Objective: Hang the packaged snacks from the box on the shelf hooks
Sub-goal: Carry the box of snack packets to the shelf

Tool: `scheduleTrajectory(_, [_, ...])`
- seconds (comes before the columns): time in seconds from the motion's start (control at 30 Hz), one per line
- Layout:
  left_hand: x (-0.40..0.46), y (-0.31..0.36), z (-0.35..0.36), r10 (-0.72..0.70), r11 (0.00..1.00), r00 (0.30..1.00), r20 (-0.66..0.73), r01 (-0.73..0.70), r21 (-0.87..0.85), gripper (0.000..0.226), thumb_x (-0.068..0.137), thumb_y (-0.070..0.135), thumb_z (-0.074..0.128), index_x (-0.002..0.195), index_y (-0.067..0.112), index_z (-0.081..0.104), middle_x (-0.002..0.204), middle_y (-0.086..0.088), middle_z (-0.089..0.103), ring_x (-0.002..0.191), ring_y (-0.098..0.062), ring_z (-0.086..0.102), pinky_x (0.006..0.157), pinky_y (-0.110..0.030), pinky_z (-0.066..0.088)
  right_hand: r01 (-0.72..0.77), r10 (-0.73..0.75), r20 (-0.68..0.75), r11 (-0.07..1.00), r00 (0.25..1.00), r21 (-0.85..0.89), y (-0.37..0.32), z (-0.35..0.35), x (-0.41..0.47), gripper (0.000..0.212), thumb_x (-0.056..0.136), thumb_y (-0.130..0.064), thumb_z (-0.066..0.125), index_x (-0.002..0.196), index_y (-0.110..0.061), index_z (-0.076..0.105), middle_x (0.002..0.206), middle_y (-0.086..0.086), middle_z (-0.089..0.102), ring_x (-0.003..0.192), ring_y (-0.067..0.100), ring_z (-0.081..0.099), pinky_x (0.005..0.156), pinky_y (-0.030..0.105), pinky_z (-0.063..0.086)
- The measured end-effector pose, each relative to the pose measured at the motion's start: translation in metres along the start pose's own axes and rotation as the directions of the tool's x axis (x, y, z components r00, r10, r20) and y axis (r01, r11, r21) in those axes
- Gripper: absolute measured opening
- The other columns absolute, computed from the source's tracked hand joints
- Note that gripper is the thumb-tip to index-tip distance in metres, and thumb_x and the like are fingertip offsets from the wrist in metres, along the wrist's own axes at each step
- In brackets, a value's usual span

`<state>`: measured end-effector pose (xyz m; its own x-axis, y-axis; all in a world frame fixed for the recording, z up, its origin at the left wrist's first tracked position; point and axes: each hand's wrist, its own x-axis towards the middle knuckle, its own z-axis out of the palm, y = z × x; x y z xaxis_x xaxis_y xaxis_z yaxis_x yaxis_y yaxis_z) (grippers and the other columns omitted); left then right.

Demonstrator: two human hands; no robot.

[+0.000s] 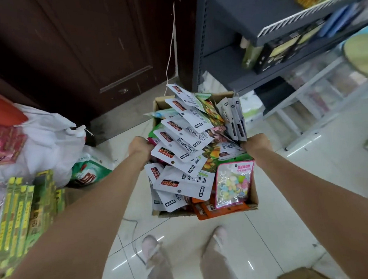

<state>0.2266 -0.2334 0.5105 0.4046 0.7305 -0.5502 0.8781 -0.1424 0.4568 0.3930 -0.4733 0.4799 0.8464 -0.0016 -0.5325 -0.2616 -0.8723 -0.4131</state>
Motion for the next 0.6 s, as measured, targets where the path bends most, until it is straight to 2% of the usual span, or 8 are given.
scheduleTrajectory(0.17, [-0.017, 0.088, 0.066, 0.057, 0.998, 0.998, 0.023, -0.056, -0.015, 0.035, 0.089, -0.001, 0.044, 0.056, 0.006, 0.037, 0.068, -0.012, 0.042, 0.053, -0.020, 0.029, 0.059, -0.033, 0.031, -0.058, 0.061, -0.062, 0.997, 0.996, 0.047, 0.054, -0.080, 0.045, 0.020, 0.086, -0.020, 0.060, 0.097, -0.003, 0.062, 0.096, 0.015, 0.064, 0.092, 0.033, 0.064, 0.070, 0.034, 0.049])
scheduleTrajectory(0.3, [-0.030, 0.165, 0.112, 0.174, 0.973, 0.978, 0.118, -0.189, 0.133, 0.033, 0.090, 0.011, 0.051, 0.059, 0.004, 0.044, 0.062, -0.009, 0.044, 0.066, -0.027, 0.044, 0.060, -0.032, 0.034, -0.114, 0.126, -0.114, 0.987, 0.985, 0.110, 0.101, -0.137, 0.081, 0.012, 0.088, -0.014, 0.055, 0.078, -0.007, 0.055, 0.095, 0.016, 0.065, 0.091, 0.034, 0.064, 0.079, 0.039, 0.053])
scheduleTrajectory(0.43, [-0.042, 0.240, 0.156, 0.264, 0.936, 0.946, 0.186, -0.298, 0.188, 0.034, 0.093, 0.012, 0.050, 0.060, 0.002, 0.047, 0.064, -0.010, 0.048, 0.077, -0.026, 0.047, 0.065, -0.032, 0.032, -0.164, 0.192, -0.173, 0.972, 0.966, 0.168, 0.135, -0.194, 0.116, 0.014, 0.088, -0.015, 0.055, 0.077, -0.007, 0.050, 0.097, 0.017, 0.065, 0.090, 0.034, 0.063, 0.071, 0.036, 0.048])
scheduleTrajectory(0.53, [-0.042, 0.300, 0.189, 0.317, 0.930, 0.929, 0.192, -0.344, 0.132, 0.022, 0.092, 0.009, 0.048, 0.081, -0.005, 0.061, 0.095, -0.022, 0.063, 0.082, -0.032, 0.054, 0.069, -0.036, 0.041, -0.185, 0.229, -0.202, 0.959, 0.952, 0.215, 0.152, -0.239, 0.144, 0.011, 0.087, -0.014, 0.055, 0.092, -0.004, 0.055, 0.093, 0.015, 0.062, 0.088, 0.032, 0.062, 0.066, 0.035, 0.046])
scheduleTrajectory(0.6, [-0.043, 0.340, 0.207, 0.341, 0.923, 0.919, 0.199, -0.368, 0.115, 0.024, 0.092, 0.007, 0.046, 0.072, -0.003, 0.056, 0.104, -0.026, 0.063, 0.087, -0.036, 0.058, 0.073, -0.041, 0.045, -0.186, 0.240, -0.224, 0.953, 0.945, 0.238, 0.160, -0.269, 0.164, 0.013, 0.086, -0.014, 0.056, 0.093, -0.003, 0.055, 0.089, 0.014, 0.061, 0.084, 0.032, 0.061, 0.065, 0.034, 0.045])
